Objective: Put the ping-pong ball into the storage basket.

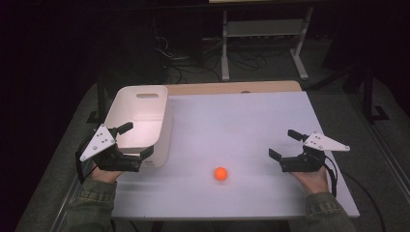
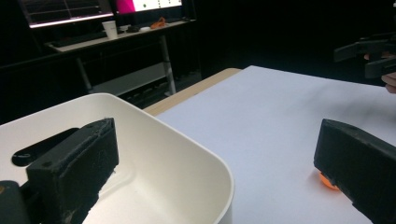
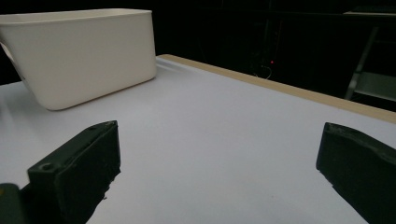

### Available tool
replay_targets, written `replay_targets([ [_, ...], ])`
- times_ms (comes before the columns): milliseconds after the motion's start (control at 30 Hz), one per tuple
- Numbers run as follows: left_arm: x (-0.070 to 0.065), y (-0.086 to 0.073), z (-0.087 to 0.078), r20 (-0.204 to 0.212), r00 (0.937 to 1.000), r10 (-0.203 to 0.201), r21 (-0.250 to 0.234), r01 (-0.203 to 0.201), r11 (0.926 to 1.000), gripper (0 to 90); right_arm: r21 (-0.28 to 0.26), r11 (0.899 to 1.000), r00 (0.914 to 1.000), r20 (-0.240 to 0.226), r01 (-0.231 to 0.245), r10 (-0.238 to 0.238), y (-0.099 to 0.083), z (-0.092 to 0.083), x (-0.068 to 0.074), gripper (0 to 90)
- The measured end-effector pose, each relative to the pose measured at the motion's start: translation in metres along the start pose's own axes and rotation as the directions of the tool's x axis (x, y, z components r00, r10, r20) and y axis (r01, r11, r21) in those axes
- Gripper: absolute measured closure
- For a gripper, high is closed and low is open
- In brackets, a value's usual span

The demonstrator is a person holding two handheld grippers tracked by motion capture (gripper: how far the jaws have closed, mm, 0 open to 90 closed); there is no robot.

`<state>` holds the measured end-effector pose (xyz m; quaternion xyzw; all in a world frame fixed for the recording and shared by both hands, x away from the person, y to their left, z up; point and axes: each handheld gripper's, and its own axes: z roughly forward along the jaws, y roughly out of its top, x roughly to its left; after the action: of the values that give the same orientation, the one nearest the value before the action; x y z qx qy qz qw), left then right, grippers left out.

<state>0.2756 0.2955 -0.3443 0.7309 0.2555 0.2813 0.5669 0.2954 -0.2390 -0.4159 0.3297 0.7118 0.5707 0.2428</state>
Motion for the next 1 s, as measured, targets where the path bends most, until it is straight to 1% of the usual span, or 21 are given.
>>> replay_targets([
  [133, -0.001, 0.004, 0.003, 0.018, 0.9998, 0.011, 0.018, -0.011, 0.9998, 0.0, 0.003, 1.000, 1.0000, -0.001, 0.004, -0.003, 0.000, 0.000, 0.001, 0.0],
  [233, -0.001, 0.006, 0.004, 0.024, 0.9996, 0.013, 0.021, -0.014, 0.9997, 0.0, 0.008, 1.000, 1.0000, -0.005, 0.005, -0.005, 0.000, 0.001, 0.002, 0.0],
  [433, -0.002, 0.012, 0.011, 0.062, 0.9976, 0.029, 0.051, -0.032, 0.9982, 0.0, 0.012, 1.000, 0.9999, -0.011, 0.011, -0.011, -0.001, 0.003, 0.003, 0.0],
  [500, -0.003, 0.013, 0.012, 0.068, 0.9972, 0.030, 0.053, -0.034, 0.9980, 0.0, 0.011, 1.000, 0.9998, -0.013, 0.014, -0.013, -0.001, 0.003, 0.003, 0.0],
  [533, -0.004, 0.015, 0.015, 0.081, 0.9962, 0.033, 0.064, -0.038, 0.9972, 0.0, 0.013, 1.000, 0.9998, -0.014, 0.011, -0.011, -0.001, 0.003, 0.003, 0.0],
  [600, -0.004, 0.016, 0.017, 0.088, 0.9955, 0.037, 0.069, -0.043, 0.9967, 0.0, 0.016, 1.000, 0.9998, -0.017, 0.010, -0.010, -0.001, 0.004, 0.003, 0.0],
  [633, -0.006, 0.017, 0.020, 0.102, 0.9940, 0.041, 0.080, -0.049, 0.9956, 0.0, 0.017, 1.000, 0.9998, -0.019, 0.010, -0.010, -0.001, 0.004, 0.003, 0.0],
  [667, -0.006, 0.017, 0.020, 0.102, 0.9940, 0.041, 0.080, -0.049, 0.9956, 0.0, 0.020, 1.000, 0.9997, -0.021, 0.011, -0.011, -0.001, 0.004, 0.003, 0.0],
  [700, -0.007, 0.019, 0.023, 0.116, 0.9921, 0.048, 0.092, -0.059, 0.9940, 0.0, 0.020, 1.000, 0.9997, -0.022, 0.013, -0.013, -0.001, 0.004, 0.003, 0.0],
  [767, -0.008, 0.019, 0.025, 0.121, 0.9914, 0.050, 0.094, -0.062, 0.9936, 0.0, 0.021, 1.000, 0.9996, -0.023, 0.013, -0.013, -0.001, 0.004, 0.004, 0.0],
  [800, -0.010, 0.021, 0.028, 0.135, 0.9893, 0.055, 0.104, -0.070, 0.9921, 0.0, 0.022, 1.000, 0.9996, -0.024, 0.015, -0.015, -0.001, 0.004, 0.004, 0.0],
  [900, -0.012, 0.022, 0.031, 0.144, 0.9878, 0.059, 0.113, -0.076, 0.9908, 0.0, 0.024, 1.000, 0.9995, -0.027, 0.016, -0.015, -0.001, 0.004, 0.004, 0.0],
  [967, -0.014, 0.023, 0.035, 0.161, 0.9850, 0.061, 0.127, -0.082, 0.9885, 0.0, 0.022, 1.000, 0.9994, -0.030, 0.019, -0.018, -0.001, 0.005, 0.005, 0.0],
  [1000, -0.014, 0.023, 0.035, 0.161, 0.9850, 0.061, 0.127, -0.082, 0.9885, 0.0, 0.022, 1.000, 0.9994, -0.030, 0.019, -0.018, -0.001, 0.005, 0.005, 0.0],
])
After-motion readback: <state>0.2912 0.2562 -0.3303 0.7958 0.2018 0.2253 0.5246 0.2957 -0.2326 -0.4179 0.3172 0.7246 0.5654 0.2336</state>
